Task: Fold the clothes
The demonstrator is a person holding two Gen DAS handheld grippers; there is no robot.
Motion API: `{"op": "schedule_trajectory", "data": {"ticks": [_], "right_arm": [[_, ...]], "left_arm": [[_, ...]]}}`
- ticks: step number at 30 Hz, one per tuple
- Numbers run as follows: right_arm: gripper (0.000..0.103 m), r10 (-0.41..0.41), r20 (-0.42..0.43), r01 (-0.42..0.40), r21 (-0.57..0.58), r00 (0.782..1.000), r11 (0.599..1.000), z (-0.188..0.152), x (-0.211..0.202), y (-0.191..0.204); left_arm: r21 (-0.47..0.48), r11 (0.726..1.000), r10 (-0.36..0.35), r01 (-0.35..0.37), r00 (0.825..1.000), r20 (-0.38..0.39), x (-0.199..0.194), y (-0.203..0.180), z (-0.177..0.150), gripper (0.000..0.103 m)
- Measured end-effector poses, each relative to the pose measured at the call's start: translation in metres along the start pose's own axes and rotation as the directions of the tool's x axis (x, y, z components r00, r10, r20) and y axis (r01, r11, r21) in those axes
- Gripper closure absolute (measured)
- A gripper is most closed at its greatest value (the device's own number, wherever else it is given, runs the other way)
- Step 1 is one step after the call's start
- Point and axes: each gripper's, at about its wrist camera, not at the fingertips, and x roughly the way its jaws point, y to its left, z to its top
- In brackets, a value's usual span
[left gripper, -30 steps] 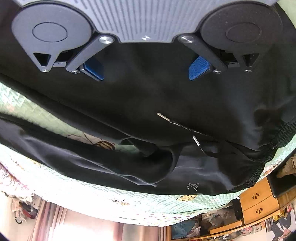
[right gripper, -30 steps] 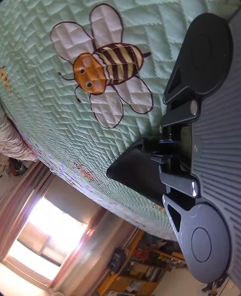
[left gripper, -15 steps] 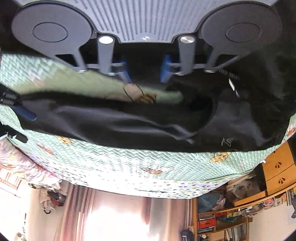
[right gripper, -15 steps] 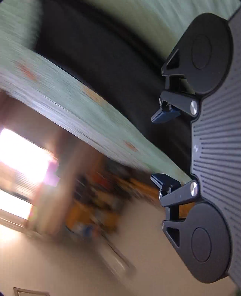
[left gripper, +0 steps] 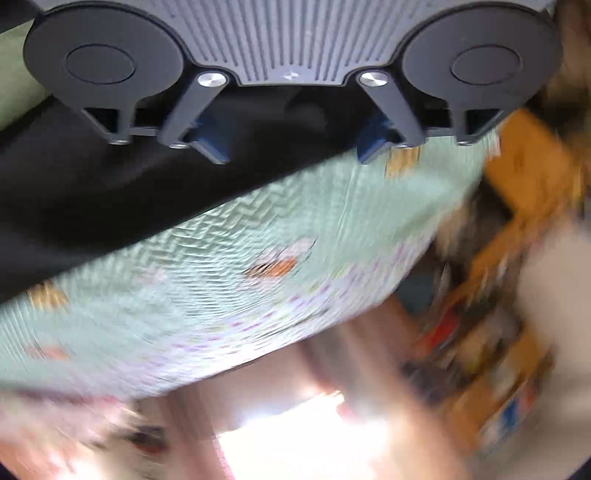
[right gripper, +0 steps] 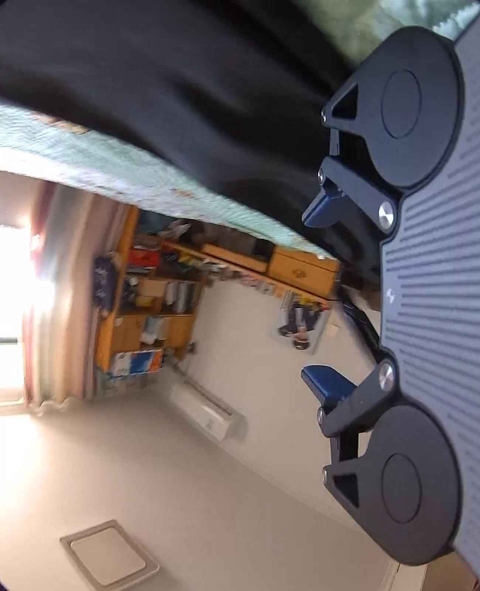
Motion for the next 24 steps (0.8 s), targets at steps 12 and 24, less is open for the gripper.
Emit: {"op": "schedule_trajectory", "data": {"ticks": [12, 24], "right_arm": [[0.020, 0.018, -0.011, -0.018, 0.003, 1.000, 1.000, -0.007, 0.002, 0.002], [0.020, 0.034, -0.001, -0.034, 0.027, 0.999, 0.999, -0.013, 0.001, -0.002]], "left_arm": [[0.118, 0.976, -0.168, 0.185, 0.976, -0.139, 0.106, 0.010, 0.002, 0.048], [0.200, 0.902, -0.341, 0.383, 0.915, -0.217, 0.154, 0.026, 0.023, 0.021]]}}
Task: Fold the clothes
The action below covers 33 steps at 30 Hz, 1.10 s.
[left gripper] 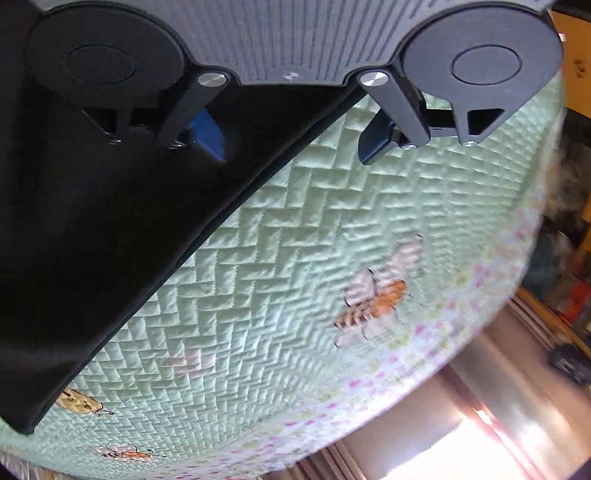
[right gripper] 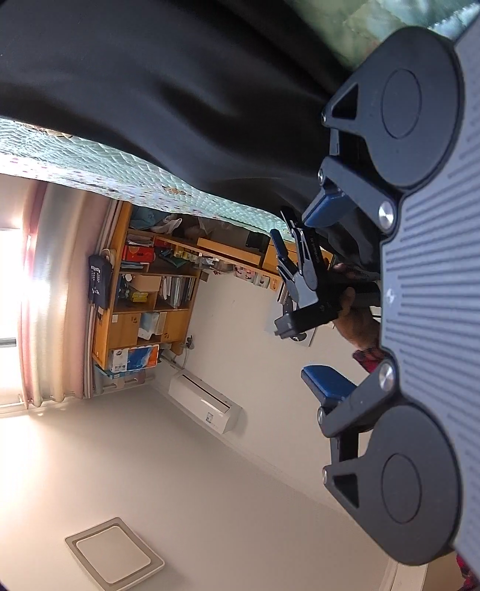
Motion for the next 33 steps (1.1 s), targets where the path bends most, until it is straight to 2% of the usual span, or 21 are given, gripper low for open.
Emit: {"op": "schedule_trajectory", "data": {"ticks": [4, 6, 8, 9, 11, 13, 16, 18, 20, 23, 28, 30, 33], "right_arm": [[0.020, 0.005, 0.003, -0.005, 0.006, 1.000, 1.000, -0.002, -0.001, -0.002], [0.020, 0.008, 0.004, -0.008, 0.010, 1.000, 1.000, -0.004, -0.004, -0.004], [0.020, 0.008, 0.005, -0.008, 0.011, 1.000, 1.000, -0.005, -0.005, -0.004], [0.020, 0.008, 0.005, -0.008, 0.011, 1.000, 1.000, -0.005, -0.005, -0.004], [0.020, 0.010, 0.007, -0.010, 0.014, 1.000, 1.000, -0.006, -0.005, -0.005], [0.020, 0.011, 0.009, -0.011, 0.016, 1.000, 1.000, -0.006, -0.006, -0.005], [0.020, 0.011, 0.009, -0.011, 0.018, 1.000, 1.000, -0.006, -0.007, -0.005], [0.020, 0.011, 0.009, -0.011, 0.018, 1.000, 1.000, -0.007, -0.007, -0.005], [0.020, 0.011, 0.009, -0.011, 0.018, 1.000, 1.000, -0.007, -0.008, -0.004], [0.020, 0.011, 0.011, -0.011, 0.019, 1.000, 1.000, -0.008, -0.009, -0.003], [0.020, 0.009, 0.005, -0.009, 0.016, 1.000, 1.000, -0.009, -0.009, -0.002], [0.020, 0.008, 0.005, -0.008, 0.018, 1.000, 1.000, -0.009, -0.009, -0.002], [0.020, 0.011, 0.008, -0.012, 0.025, 1.000, 1.000, -0.009, -0.009, -0.002]], "left_arm": [[-0.113, 0.989, -0.104, 0.098, 0.994, -0.043, 0.014, 0.024, 0.000, 0.011], [-0.198, 0.967, -0.174, 0.159, 0.983, -0.056, 0.020, 0.038, -0.003, 0.012], [-0.245, 0.948, -0.221, 0.203, 0.974, -0.047, 0.023, 0.044, -0.008, 0.017], [-0.240, 0.946, -0.232, 0.217, 0.972, -0.036, 0.022, 0.043, -0.010, 0.021], [-0.195, 0.954, -0.234, 0.227, 0.972, -0.013, 0.015, 0.034, -0.010, 0.038], [-0.130, 0.966, -0.224, 0.224, 0.974, 0.011, 0.007, 0.021, -0.009, 0.062], [-0.008, 0.993, -0.118, 0.119, 0.992, 0.038, -0.004, -0.011, -0.010, 0.075], [0.048, 0.998, -0.035, 0.032, 0.998, 0.050, -0.008, -0.029, -0.010, 0.081], [0.087, 0.995, 0.051, -0.056, 0.997, 0.055, -0.007, -0.041, -0.008, 0.087], [0.110, 0.978, 0.170, -0.176, 0.984, 0.061, 0.001, -0.053, 0.002, 0.092], [0.031, 0.972, 0.232, -0.234, 0.971, 0.058, 0.018, -0.046, 0.021, 0.092], [-0.008, 0.971, 0.238, -0.238, 0.969, 0.068, 0.018, -0.044, 0.022, 0.091], [-0.077, 0.972, 0.228, -0.222, 0.971, 0.078, 0.008, -0.037, 0.021, 0.084]]}}
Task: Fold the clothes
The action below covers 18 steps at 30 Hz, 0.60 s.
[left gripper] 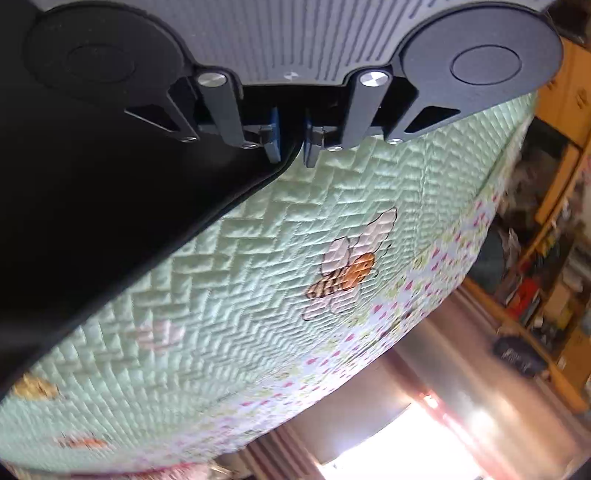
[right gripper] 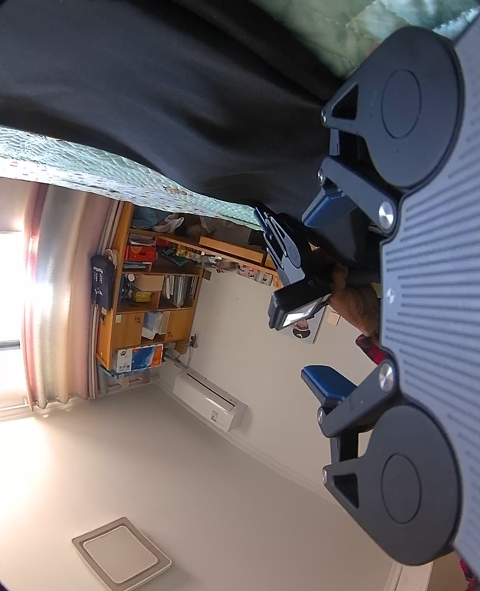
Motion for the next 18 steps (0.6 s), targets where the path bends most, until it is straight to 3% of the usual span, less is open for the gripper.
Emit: {"op": "schedule_trajectory", "data": {"ticks": [3, 6, 8, 10, 15, 18], "right_arm": [[0.020, 0.001, 0.000, -0.001, 0.006, 1.000, 1.000, 0.000, -0.001, 0.000], [0.020, 0.005, 0.003, -0.005, 0.017, 1.000, 1.000, 0.000, -0.002, -0.001], [0.020, 0.008, 0.006, -0.008, 0.026, 1.000, 1.000, 0.001, -0.003, -0.002], [0.020, 0.009, 0.008, -0.010, 0.035, 1.000, 0.999, 0.001, -0.003, -0.003], [0.020, -0.022, 0.009, 0.022, 0.021, 1.000, 1.000, 0.000, -0.003, 0.004], [0.019, -0.051, 0.058, 0.051, 0.003, 0.997, 0.999, 0.000, -0.010, 0.015]], "left_arm": [[-0.111, 0.994, 0.005, 0.002, 0.998, 0.060, -0.032, 0.019, 0.002, 0.079], [-0.257, 0.966, 0.058, -0.023, 0.990, 0.131, -0.078, 0.043, -0.004, 0.065], [-0.329, 0.943, 0.093, -0.049, 0.988, 0.120, -0.109, 0.050, -0.017, 0.058], [-0.323, 0.945, 0.090, -0.058, 0.992, 0.085, -0.137, 0.042, -0.037, 0.056], [-0.080, 0.992, 0.096, -0.097, 0.995, -0.011, -0.180, -0.035, -0.086, 0.050], [0.111, 0.985, 0.130, -0.133, 0.991, 0.042, -0.191, -0.095, -0.083, 0.049]]}}
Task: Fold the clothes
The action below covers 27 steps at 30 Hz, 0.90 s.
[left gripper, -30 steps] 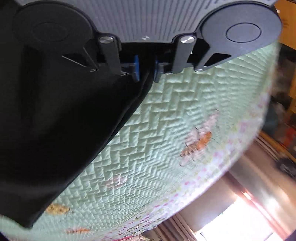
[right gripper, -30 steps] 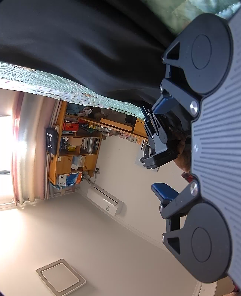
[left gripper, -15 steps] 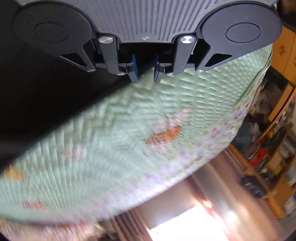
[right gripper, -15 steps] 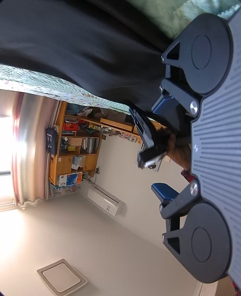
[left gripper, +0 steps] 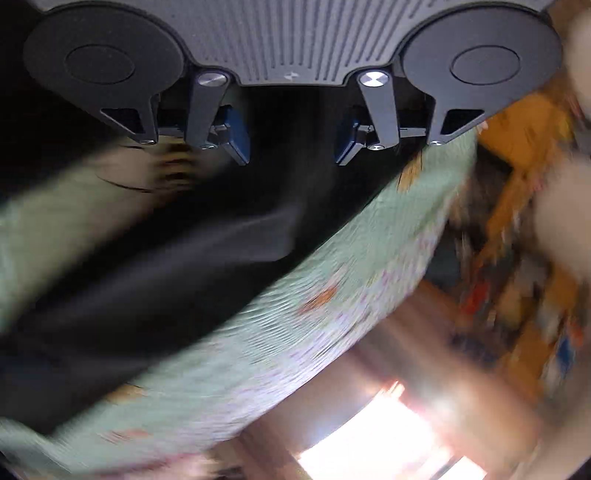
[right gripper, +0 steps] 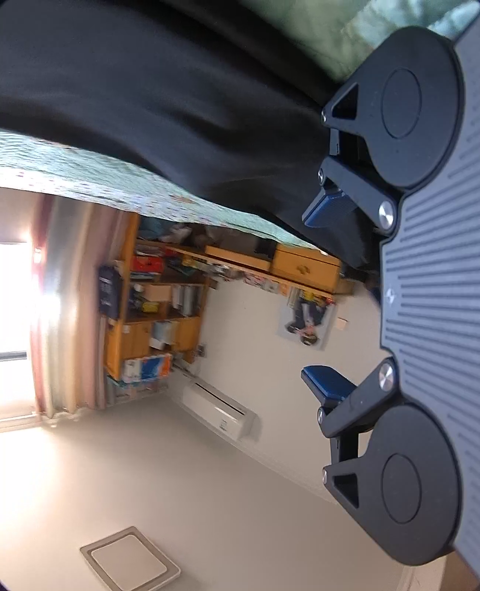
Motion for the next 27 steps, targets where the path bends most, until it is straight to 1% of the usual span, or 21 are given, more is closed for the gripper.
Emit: {"op": "schedule_trajectory", "data": {"ticks": [1, 2, 4, 5, 6, 7, 9, 11, 12, 13, 14, 15, 16, 18, 19, 20, 21, 22, 24, 26, 27], "right_arm": [[0.017, -0.007, 0.038, 0.008, -0.027, 0.999, 1.000, 0.002, -0.007, 0.008], [0.014, -0.014, 0.077, 0.018, -0.055, 0.997, 0.998, 0.004, -0.014, 0.016], [0.014, -0.032, 0.165, 0.052, -0.119, 0.986, 0.992, 0.011, -0.031, 0.035], [0.014, -0.046, 0.209, 0.078, -0.148, 0.977, 0.986, 0.014, -0.040, 0.043], [0.013, -0.077, 0.251, 0.121, -0.168, 0.965, 0.978, 0.017, -0.049, 0.050], [0.013, -0.118, 0.288, 0.174, -0.180, 0.950, 0.968, 0.020, -0.057, 0.055], [0.013, -0.175, 0.340, 0.246, -0.177, 0.924, 0.953, 0.024, -0.067, 0.056], [0.013, -0.212, 0.354, 0.266, -0.113, 0.911, 0.957, 0.027, -0.072, 0.047], [0.013, -0.218, 0.347, 0.261, -0.082, 0.912, 0.962, 0.029, -0.073, 0.042], [0.013, -0.224, 0.342, 0.257, -0.054, 0.913, 0.965, 0.030, -0.073, 0.037], [0.013, -0.231, 0.342, 0.261, -0.044, 0.911, 0.964, 0.030, -0.073, 0.035], [0.013, -0.239, 0.343, 0.266, -0.035, 0.909, 0.963, 0.030, -0.073, 0.033], [0.013, -0.245, 0.344, 0.271, -0.027, 0.906, 0.962, 0.030, -0.074, 0.032], [0.013, -0.250, 0.357, 0.280, -0.035, 0.900, 0.959, 0.029, -0.074, 0.035], [0.013, -0.252, 0.364, 0.285, -0.038, 0.896, 0.958, 0.029, -0.075, 0.037], [0.013, -0.255, 0.376, 0.291, -0.041, 0.891, 0.956, 0.028, -0.076, 0.038], [0.013, -0.257, 0.388, 0.297, -0.044, 0.885, 0.954, 0.027, -0.078, 0.039], [0.013, -0.259, 0.401, 0.301, -0.045, 0.879, 0.953, 0.027, -0.080, 0.040], [0.013, -0.260, 0.423, 0.302, -0.034, 0.868, 0.953, 0.029, -0.086, 0.037], [0.013, -0.277, 0.440, 0.311, -0.005, 0.854, 0.950, 0.030, -0.087, 0.034], [0.013, -0.290, 0.445, 0.317, 0.014, 0.847, 0.948, 0.030, -0.087, 0.031]], "left_arm": [[0.063, 0.998, 0.005, -0.006, 1.000, 0.024, -0.006, -0.019, 0.006, 0.046], [0.092, 0.996, -0.008, 0.004, 0.999, 0.046, -0.008, -0.034, 0.016, 0.045], [0.152, 0.988, -0.037, 0.024, 0.995, 0.088, -0.012, -0.063, 0.038, 0.037], [0.176, 0.983, -0.071, 0.055, 0.994, 0.086, -0.012, -0.074, 0.048, 0.037], [0.212, 0.973, -0.105, 0.089, 0.992, 0.066, -0.009, -0.087, 0.057, 0.037], [0.253, 0.964, -0.101, 0.081, 0.993, 0.067, -0.005, -0.096, 0.061, 0.042], [0.330, 0.942, -0.094, 0.066, 0.993, 0.069, 0.003, -0.116, 0.070, 0.042], [0.330, 0.942, -0.089, 0.060, 0.993, 0.076, 0.009, -0.117, 0.074, 0.042], [0.331, 0.942, -0.088, 0.057, 0.993, 0.079, 0.012, -0.118, 0.075, 0.048], [0.338, 0.939, -0.103, 0.069, 0.991, 0.082, 0.013, -0.119, 0.074, 0.059], [0.346, 0.935, -0.117, 0.081, 0.990, 0.084, 0.014, -0.120, 0.073, 0.066], [0.362, 0.928, -0.124, 0.084, 0.988, 0.090, 0.014, -0.125, 0.071, 0.076], [0.369, 0.926, -0.122, 0.078, 0.988, 0.097, 0.015, -0.128, 0.071, 0.081], [0.330, 0.940, -0.128, 0.088, 0.987, 0.102, 0.020, -0.127, 0.073, 0.086], [0.308, 0.947, -0.132, 0.094, 0.986, 0.104, 0.022, -0.126, 0.074, 0.087], [0.253, 0.960, -0.146, 0.117, 0.985, 0.097, 0.024, -0.120, 0.079, 0.087], [0.174, 0.973, -0.171, 0.154, 0.981, 0.092, 0.026, -0.111, 0.087, 0.087], [0.110, 0.978, -0.190, 0.180, 0.977, 0.093, 0.026, -0.103, 0.094, 0.087], [0.006, 0.974, -0.227, 0.228, 0.970, 0.083, 0.028, -0.087, 0.109, 0.087], [-0.002, 0.953, -0.302, 0.302, 0.953, 0.015, 0.034, -0.082, 0.116, 0.087], [0.004, 0.944, -0.330, 0.330, 0.944, -0.007, 0.035, -0.082, 0.117, 0.084]]}}
